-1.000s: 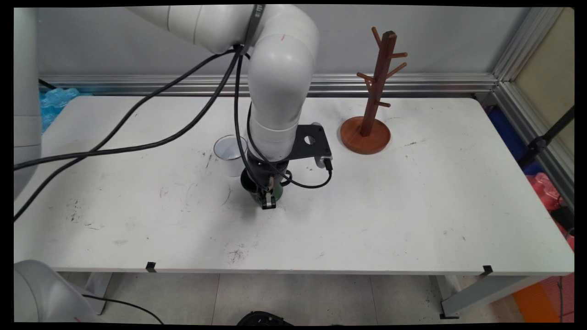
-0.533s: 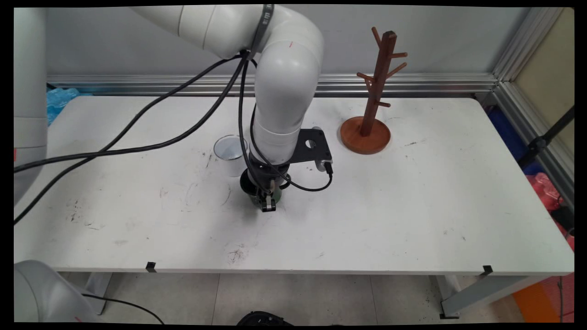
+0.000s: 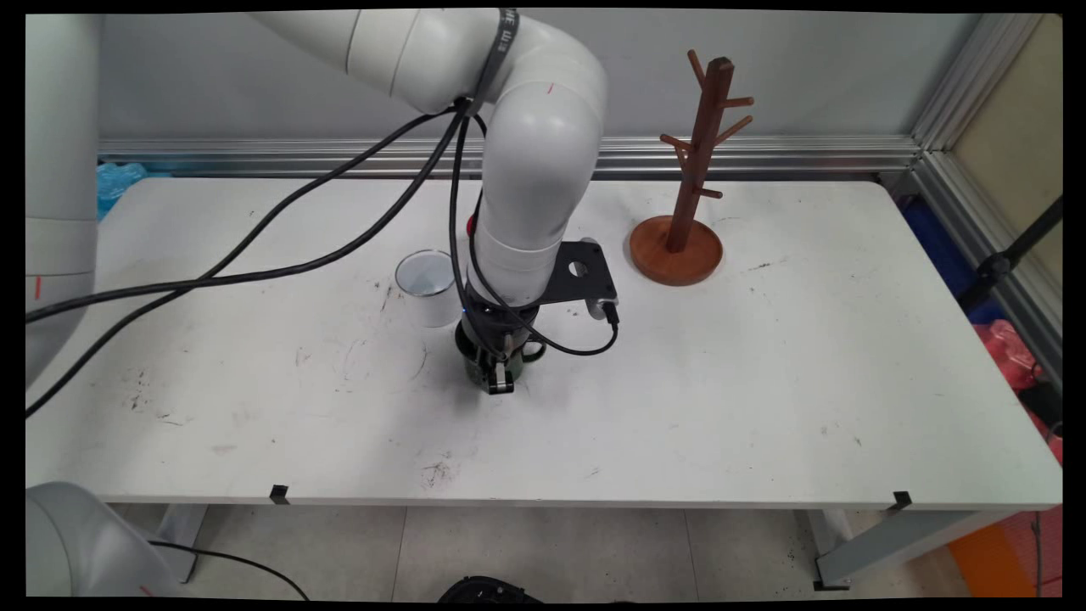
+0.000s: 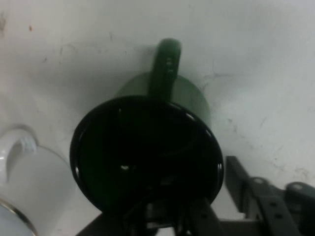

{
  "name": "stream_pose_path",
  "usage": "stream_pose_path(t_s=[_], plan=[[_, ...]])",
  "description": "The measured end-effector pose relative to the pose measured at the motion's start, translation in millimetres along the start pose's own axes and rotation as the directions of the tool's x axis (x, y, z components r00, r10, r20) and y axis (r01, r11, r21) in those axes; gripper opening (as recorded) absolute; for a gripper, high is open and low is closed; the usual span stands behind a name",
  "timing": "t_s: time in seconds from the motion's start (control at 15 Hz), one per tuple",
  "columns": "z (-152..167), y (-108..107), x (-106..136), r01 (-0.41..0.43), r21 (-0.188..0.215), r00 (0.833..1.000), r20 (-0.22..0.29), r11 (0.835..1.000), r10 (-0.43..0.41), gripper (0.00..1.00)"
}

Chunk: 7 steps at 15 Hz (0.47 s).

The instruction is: Place the picked object on the table

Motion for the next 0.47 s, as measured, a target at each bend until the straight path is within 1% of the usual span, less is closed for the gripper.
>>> stream_pose_path(t_s=[0.27,0.47], plan=[[1.4,-1.1,1.9,0.006,-0.001,1.0,-0.008,1.0,-0.006,1.0],[1.2,-3.1,1.6,0.011,0.0,1.0,-0.026,1.0,-0.011,1.0]])
